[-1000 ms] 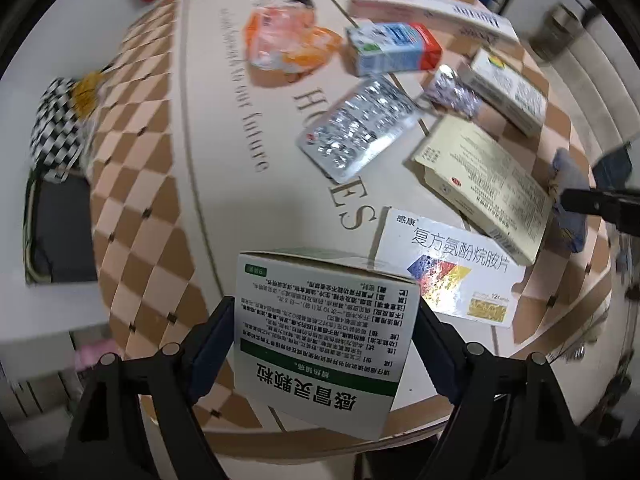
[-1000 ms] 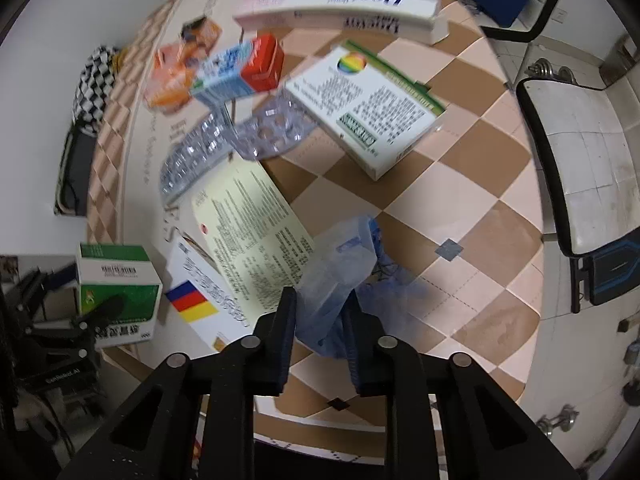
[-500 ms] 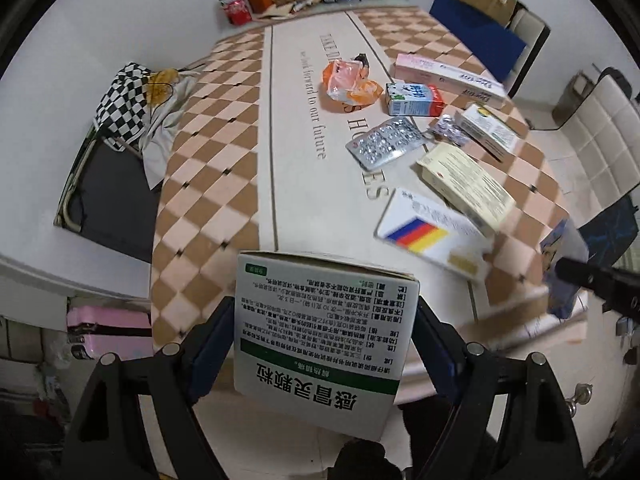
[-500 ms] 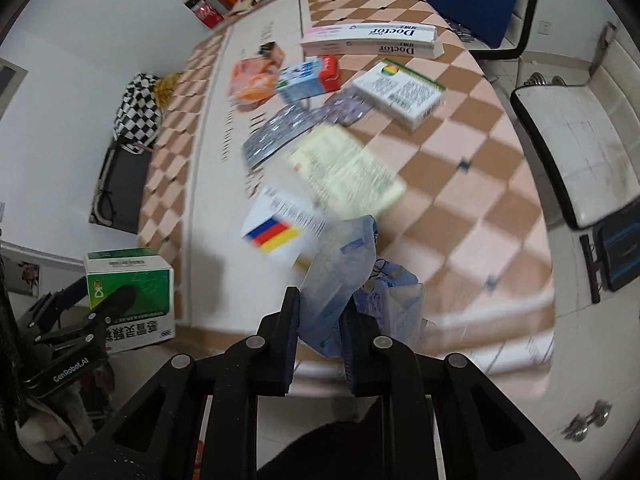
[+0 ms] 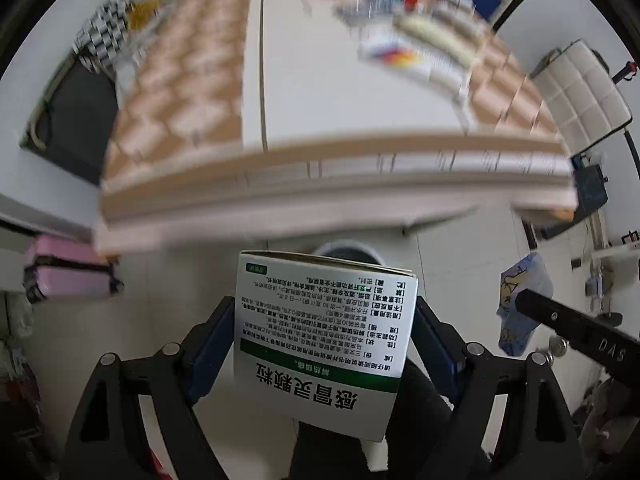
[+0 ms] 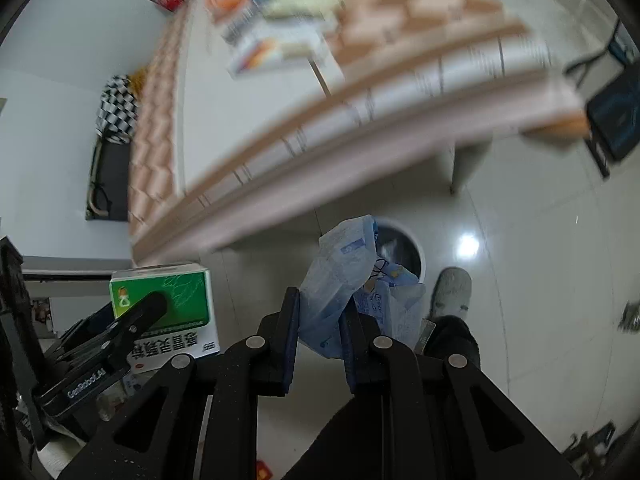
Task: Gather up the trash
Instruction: 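Carry both items over the trash bin and open both tools to drop them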
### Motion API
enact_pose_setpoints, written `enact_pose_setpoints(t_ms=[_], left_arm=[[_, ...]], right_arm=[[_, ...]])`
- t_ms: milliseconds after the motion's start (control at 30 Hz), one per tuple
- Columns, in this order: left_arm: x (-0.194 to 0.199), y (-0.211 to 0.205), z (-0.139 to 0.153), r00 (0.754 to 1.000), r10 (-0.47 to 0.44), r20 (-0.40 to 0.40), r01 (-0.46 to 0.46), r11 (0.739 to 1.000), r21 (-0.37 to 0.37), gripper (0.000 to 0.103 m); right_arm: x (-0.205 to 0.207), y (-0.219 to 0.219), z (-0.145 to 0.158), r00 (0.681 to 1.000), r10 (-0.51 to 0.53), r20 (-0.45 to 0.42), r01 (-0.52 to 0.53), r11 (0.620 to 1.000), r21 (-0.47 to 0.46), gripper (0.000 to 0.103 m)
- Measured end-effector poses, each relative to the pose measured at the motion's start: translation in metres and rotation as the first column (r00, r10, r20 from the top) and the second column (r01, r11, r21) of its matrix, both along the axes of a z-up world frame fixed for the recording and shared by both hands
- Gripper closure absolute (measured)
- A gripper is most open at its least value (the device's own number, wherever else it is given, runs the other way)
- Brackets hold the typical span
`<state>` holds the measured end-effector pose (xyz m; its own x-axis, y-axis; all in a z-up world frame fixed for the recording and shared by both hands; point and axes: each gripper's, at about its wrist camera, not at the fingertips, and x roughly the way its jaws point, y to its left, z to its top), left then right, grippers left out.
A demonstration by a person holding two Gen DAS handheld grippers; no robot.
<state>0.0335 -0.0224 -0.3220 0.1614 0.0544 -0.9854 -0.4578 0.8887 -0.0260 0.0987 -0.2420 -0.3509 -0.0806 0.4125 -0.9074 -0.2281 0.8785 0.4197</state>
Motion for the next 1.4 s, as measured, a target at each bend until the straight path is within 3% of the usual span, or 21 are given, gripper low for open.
enact_pose_setpoints(t_ms=[200,400,500,667,700,767,833,867,933,1000,1133,1233,1400], left_arm=[[-0.006,0.001,-0.116,0.996,0.054,-0.070,-0.061,0.993,-0.101,0.020],[0.014,0.016,-0.253,0.986,0.113,-0.126,-0.140,0.963,-0.229,0.020],[0.024,0.024,-0.306,0.980,0.131,-0.153,-0.168,0.951,-0.258,0.019],[0.024,0.033,-0.370,0.967,0.167,-0.194,-0.224,0.920,-0.323,0.016],[0.022,0.035,-0.379,0.963,0.181,-0.198,-0.240,0.911,-0.336,0.012],[0.016,0.041,-0.384,0.957,0.194,-0.214,-0.258,0.909,-0.327,0.005],[0.007,0.042,-0.381,0.955,0.200,-0.220,-0.260,0.919,-0.296,0.005],[0.004,0.043,-0.378,0.954,0.201,-0.221,-0.259,0.925,-0.277,0.005],[-0.004,0.043,-0.372,0.954,0.201,-0.223,-0.250,0.943,-0.219,0.005],[-0.008,0.040,-0.363,0.956,0.189,-0.223,-0.222,0.966,-0.131,0.005],[-0.018,0.027,-0.347,0.958,0.151,-0.245,-0.156,0.988,-0.003,0.005],[-0.025,0.020,-0.334,0.959,0.140,-0.247,-0.143,0.990,0.008,0.005],[-0.028,0.009,-0.305,0.962,0.136,-0.235,-0.136,0.991,0.017,0.005]], right_arm=[[-0.012,-0.011,-0.119,0.991,-0.068,-0.114,0.067,0.998,-0.011,0.083],[0.003,-0.006,-0.245,0.974,-0.135,-0.182,0.139,0.990,0.010,0.083],[0.012,0.000,-0.302,0.967,-0.150,-0.205,0.157,0.988,0.015,0.083],[0.022,0.017,-0.380,0.953,-0.142,-0.266,0.155,0.987,0.031,0.081],[0.023,0.020,-0.396,0.949,-0.139,-0.282,0.153,0.988,0.027,0.077],[0.025,0.024,-0.419,0.948,-0.132,-0.288,0.144,0.989,0.022,0.059],[0.024,0.028,-0.431,0.955,-0.115,-0.275,0.123,0.992,0.013,0.034],[0.023,0.028,-0.431,0.959,-0.104,-0.264,0.108,0.994,0.001,0.031],[0.019,0.035,-0.431,0.975,-0.054,-0.215,0.041,0.997,-0.065,0.013],[0.015,0.045,-0.421,0.989,0.000,-0.148,-0.022,0.989,-0.146,0.003],[0.005,0.057,-0.403,0.994,0.101,-0.050,-0.111,0.952,-0.286,0.003],[-0.001,0.060,-0.388,0.990,0.139,-0.018,-0.137,0.931,-0.338,0.003],[-0.007,0.052,-0.351,0.986,0.169,0.005,-0.157,0.924,-0.349,0.003]])
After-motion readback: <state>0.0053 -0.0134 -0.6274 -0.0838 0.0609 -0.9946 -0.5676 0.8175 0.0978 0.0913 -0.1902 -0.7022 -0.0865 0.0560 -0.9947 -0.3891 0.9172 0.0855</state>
